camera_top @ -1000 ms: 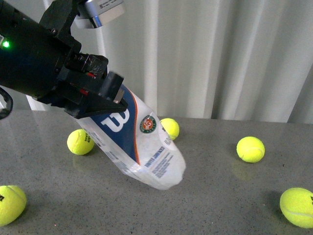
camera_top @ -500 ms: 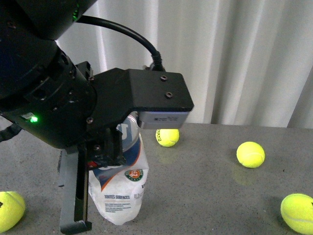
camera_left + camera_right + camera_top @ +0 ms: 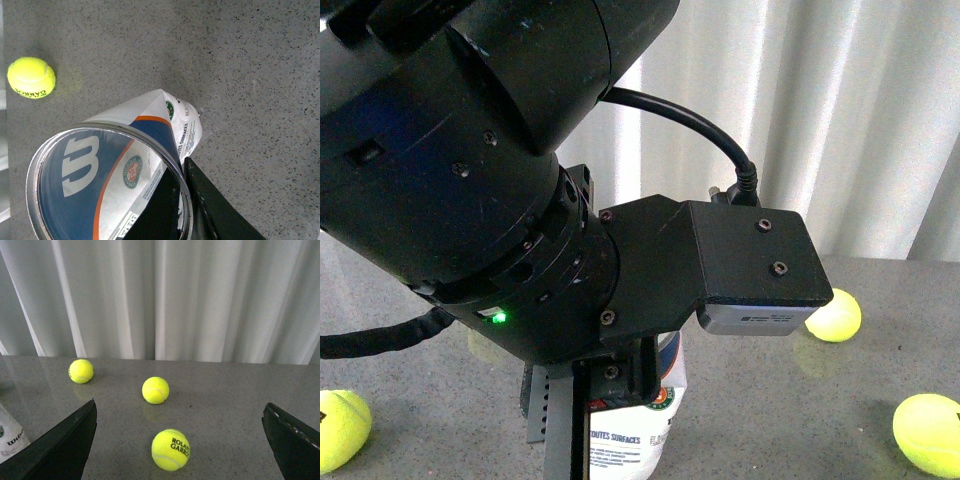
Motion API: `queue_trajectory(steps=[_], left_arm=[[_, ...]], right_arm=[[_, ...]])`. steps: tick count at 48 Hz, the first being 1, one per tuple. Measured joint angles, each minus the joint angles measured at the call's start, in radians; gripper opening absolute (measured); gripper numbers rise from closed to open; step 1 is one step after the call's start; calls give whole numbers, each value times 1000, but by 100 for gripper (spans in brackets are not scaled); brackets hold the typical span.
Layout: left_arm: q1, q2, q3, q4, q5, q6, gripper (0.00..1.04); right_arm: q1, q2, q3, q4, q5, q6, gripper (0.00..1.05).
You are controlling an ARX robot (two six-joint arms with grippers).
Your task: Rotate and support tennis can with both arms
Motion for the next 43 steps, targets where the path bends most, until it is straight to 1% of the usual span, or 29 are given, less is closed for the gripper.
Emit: queue_trajectory(steps=[2,5,8,13,14,18,19,25,29,36,41,43], left_arm=[[-1,5,1,5,4,-5,16],[-1,9,4,11,8,-17,23],[0,10,13,11,23,-35,37],[4,-6,30,2,34,-46,57],[6,-14,32,0,34,-48,62],[8,-35,40,-8,41,-50,76],[9,-37,40,-8,41,-51,78],[18,-76,41,-14,47,-54,100],[23,-96,41,-13,51,-61,98],[42,-151,39,35,80,-120,98],[72,-211,13,150,95,-257,98],[89,-239,-13,229,84,-346,98]], right_arm=[[0,0,0,0,0,0,98],[0,0,0,0,0,0,98],[0,0,0,0,0,0,98],[0,0,0,0,0,0,98],[0,0,0,0,0,0,98],[0,0,0,0,0,0,98],[0,0,0,0,0,0,98],[0,0,0,0,0,0,98],[0,0,0,0,0,0,98],[0,0,0,0,0,0,98],[0,0,0,0,0,0,98],[0,0,0,0,0,0,98]])
